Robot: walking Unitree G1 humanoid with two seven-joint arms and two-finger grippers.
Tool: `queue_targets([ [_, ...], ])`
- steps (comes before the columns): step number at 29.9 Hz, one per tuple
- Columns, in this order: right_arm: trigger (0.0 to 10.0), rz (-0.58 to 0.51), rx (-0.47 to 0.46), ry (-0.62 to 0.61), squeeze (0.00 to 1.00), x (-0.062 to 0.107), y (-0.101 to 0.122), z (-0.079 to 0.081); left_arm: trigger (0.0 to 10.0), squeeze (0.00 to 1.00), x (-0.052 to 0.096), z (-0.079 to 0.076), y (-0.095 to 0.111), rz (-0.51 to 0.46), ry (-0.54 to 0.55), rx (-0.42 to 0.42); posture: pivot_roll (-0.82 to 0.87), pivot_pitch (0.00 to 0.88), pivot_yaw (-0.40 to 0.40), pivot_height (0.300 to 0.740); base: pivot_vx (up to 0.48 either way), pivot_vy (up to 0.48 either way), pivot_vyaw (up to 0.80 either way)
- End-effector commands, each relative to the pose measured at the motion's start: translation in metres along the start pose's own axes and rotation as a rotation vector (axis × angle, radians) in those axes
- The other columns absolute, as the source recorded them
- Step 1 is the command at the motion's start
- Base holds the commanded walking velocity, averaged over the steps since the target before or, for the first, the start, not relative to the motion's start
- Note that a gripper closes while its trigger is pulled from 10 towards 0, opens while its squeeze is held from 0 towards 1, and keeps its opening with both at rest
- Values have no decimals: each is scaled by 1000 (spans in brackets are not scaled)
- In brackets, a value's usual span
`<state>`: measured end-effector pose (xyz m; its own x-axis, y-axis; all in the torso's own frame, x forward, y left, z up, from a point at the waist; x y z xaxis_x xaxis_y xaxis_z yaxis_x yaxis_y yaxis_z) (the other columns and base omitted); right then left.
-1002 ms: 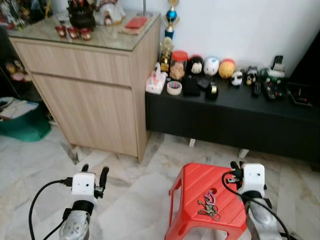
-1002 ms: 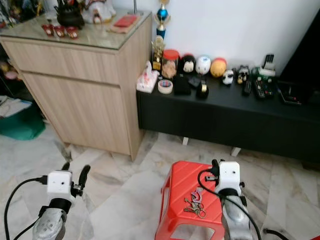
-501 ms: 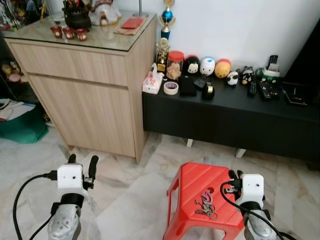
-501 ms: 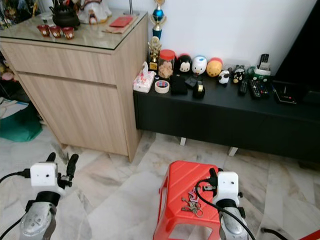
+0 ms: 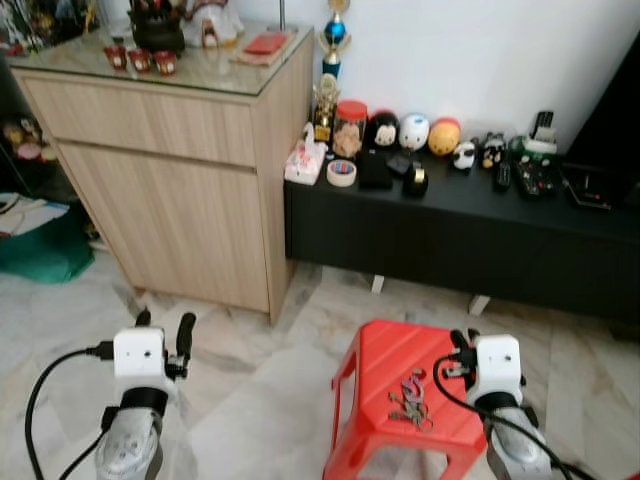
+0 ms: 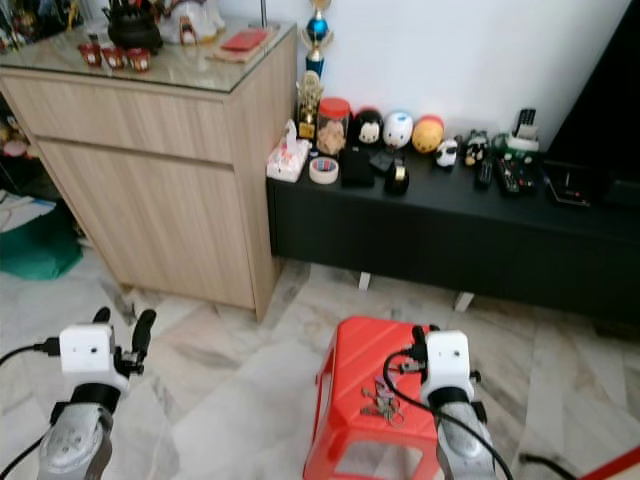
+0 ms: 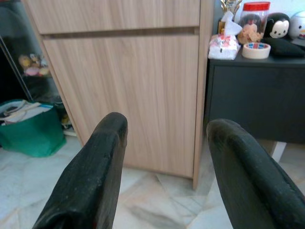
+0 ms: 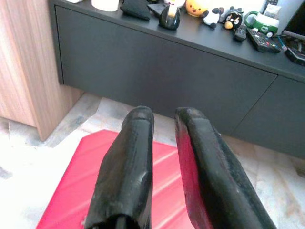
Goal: Hang keys on a hook
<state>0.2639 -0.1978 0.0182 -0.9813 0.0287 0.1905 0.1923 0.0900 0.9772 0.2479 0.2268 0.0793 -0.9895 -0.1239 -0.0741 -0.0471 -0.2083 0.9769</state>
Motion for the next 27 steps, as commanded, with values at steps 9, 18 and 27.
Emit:
queue_targets([
  [9, 10000, 2, -6, -15, 0, -2, 6, -3, 10000, 0, 0, -6, -3, 35, -31, 4, 111, 0, -84, 622, 0, 0, 0],
  [18, 10000, 14, -13, -12, 0, -5, 7, 0, 10000, 0, 0, -7, -6, 54, -36, 0, 115, 0, -84, 622, 0, 0, 0],
  [27, 10000, 24, -11, -11, 0, -7, 6, 1, 10000, 0, 0, -13, -7, 66, -66, 23, 116, 0, -85, 622, 0, 0, 0],
])
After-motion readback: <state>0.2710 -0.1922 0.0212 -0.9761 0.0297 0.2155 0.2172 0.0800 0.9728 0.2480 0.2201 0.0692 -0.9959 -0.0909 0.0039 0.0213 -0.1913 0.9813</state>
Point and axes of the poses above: a point about 5 cm out from each wrist's last joint towards the gripper, its own x axis pointing back from the gripper into the wrist, its own y axis along the axis of the wrist's last joint, z = x × y, the point moved 1 cm from there along -x, pointing out of the wrist towards the gripper, and after that the axes turned 3 degrees about -x, right-handed, at the moved point
